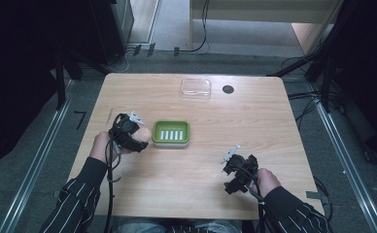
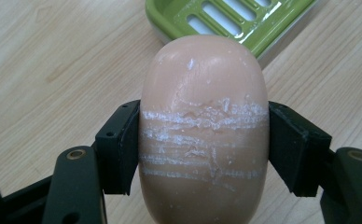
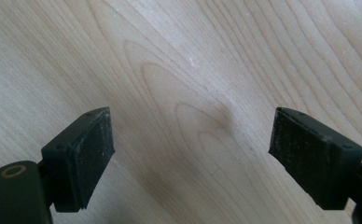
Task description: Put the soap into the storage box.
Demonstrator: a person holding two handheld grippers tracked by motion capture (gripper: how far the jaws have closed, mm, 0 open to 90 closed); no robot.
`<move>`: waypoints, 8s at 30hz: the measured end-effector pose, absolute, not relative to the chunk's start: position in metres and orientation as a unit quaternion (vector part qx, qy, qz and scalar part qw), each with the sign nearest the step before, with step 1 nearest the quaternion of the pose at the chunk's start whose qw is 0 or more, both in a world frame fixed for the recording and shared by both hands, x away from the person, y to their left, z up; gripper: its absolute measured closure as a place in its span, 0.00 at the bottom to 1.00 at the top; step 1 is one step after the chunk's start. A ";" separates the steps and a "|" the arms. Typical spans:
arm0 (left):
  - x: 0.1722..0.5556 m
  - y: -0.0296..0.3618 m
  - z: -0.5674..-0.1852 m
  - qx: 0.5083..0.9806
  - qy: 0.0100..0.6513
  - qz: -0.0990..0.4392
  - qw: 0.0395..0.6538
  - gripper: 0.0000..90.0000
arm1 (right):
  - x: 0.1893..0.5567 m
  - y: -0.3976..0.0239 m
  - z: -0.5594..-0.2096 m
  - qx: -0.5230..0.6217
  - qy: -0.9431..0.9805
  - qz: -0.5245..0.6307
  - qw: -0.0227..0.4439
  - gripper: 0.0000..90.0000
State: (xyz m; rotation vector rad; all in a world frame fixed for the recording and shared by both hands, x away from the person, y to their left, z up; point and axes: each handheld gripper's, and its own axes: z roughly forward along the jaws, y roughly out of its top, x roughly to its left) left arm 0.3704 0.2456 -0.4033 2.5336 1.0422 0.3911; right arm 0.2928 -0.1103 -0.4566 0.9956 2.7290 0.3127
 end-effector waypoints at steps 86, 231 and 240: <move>0.408 0.176 -0.392 0.924 0.269 0.142 0.231 0.37 | 0.289 -0.117 -0.457 0.346 0.926 0.102 0.112 0.16; 0.440 0.167 -0.449 0.947 0.233 0.119 0.188 0.36 | 0.284 -0.124 -0.458 0.357 0.922 0.100 0.111 0.16; 0.439 0.167 -0.446 0.943 0.238 0.129 0.192 0.29 | 0.284 -0.124 -0.458 0.357 0.922 0.099 0.111 0.16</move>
